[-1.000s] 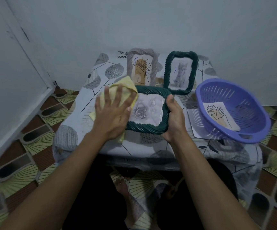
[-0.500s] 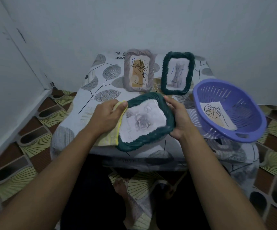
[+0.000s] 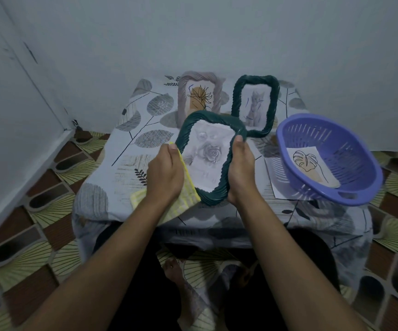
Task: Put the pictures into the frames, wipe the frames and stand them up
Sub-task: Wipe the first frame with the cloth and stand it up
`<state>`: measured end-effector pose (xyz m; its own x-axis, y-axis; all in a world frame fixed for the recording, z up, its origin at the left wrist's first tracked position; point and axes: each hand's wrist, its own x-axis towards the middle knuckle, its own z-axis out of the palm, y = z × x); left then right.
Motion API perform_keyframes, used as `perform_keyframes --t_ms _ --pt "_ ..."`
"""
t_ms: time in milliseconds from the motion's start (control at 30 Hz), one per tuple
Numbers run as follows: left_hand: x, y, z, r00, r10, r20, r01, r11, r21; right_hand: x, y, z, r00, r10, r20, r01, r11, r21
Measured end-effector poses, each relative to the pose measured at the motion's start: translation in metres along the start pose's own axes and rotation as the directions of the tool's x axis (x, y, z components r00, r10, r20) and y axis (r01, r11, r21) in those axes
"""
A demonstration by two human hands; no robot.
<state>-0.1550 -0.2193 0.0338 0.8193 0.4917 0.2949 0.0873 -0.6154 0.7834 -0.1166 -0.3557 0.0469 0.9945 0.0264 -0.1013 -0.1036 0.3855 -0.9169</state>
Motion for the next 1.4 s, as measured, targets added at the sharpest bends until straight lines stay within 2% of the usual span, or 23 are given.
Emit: perform_keyframes --t_ms 100,200,300,433,633,767,933,1067,1167,1233,1333,1400 --pt "0.012 0.002 -0.002 0.998 0.045 0.032 -0.046 0.999 0.022 -0.007 0.0 0.001 0.99 0.003 0.142 0.016 0.991 -0.131" --pt "0.024 0.002 -0.005 0.996 0.075 0.051 -0.075 0.997 0.005 -0.011 0.007 0.0 0.983 0.015 0.184 0.019 0.983 -0.185" --pt "0.02 0.004 -0.005 0.991 0.07 0.117 -0.072 0.997 0.009 -0.013 0.008 -0.001 0.987 0.0 0.159 0.027 0.986 -0.164" --pt "0.001 0.002 -0.003 0.952 0.058 0.3 -0.087 0.993 0.083 -0.009 0.006 -0.001 0.998 0.016 0.053 -0.009 0.992 -0.126" --pt "-0.032 -0.026 0.004 0.855 0.263 0.447 -0.396 0.888 0.234 0.002 -0.002 -0.007 1.0 -0.004 -0.023 0.001 0.993 -0.119" --pt "-0.021 -0.028 0.004 0.866 0.267 0.424 -0.399 0.878 0.263 -0.004 0.001 -0.002 0.998 0.043 0.052 -0.037 0.994 -0.107" --pt "0.018 -0.006 -0.005 0.942 0.182 0.281 -0.26 0.927 0.272 -0.018 0.004 0.007 0.981 0.086 0.175 -0.063 0.989 -0.133" --pt "0.021 0.002 -0.001 0.939 0.203 0.277 -0.288 0.905 0.314 -0.018 0.001 0.012 0.988 0.056 0.142 -0.039 0.992 -0.117" --pt "0.003 0.001 0.009 0.886 0.271 0.377 -0.404 0.85 0.338 -0.011 -0.001 0.01 0.997 0.027 0.066 -0.015 0.985 -0.17" --pt "-0.014 -0.005 0.013 0.815 0.333 0.474 -0.514 0.793 0.328 -0.003 -0.003 0.005 1.0 0.0 0.007 0.002 0.98 -0.201" --pt "-0.031 -0.027 0.008 0.667 0.468 0.58 -0.684 0.693 0.228 0.005 -0.009 -0.006 1.0 0.005 -0.028 -0.01 0.983 -0.184" --pt "-0.027 -0.04 0.002 0.636 0.515 0.575 -0.722 0.661 0.206 0.004 -0.009 -0.009 1.0 0.025 -0.004 -0.025 0.986 -0.165"
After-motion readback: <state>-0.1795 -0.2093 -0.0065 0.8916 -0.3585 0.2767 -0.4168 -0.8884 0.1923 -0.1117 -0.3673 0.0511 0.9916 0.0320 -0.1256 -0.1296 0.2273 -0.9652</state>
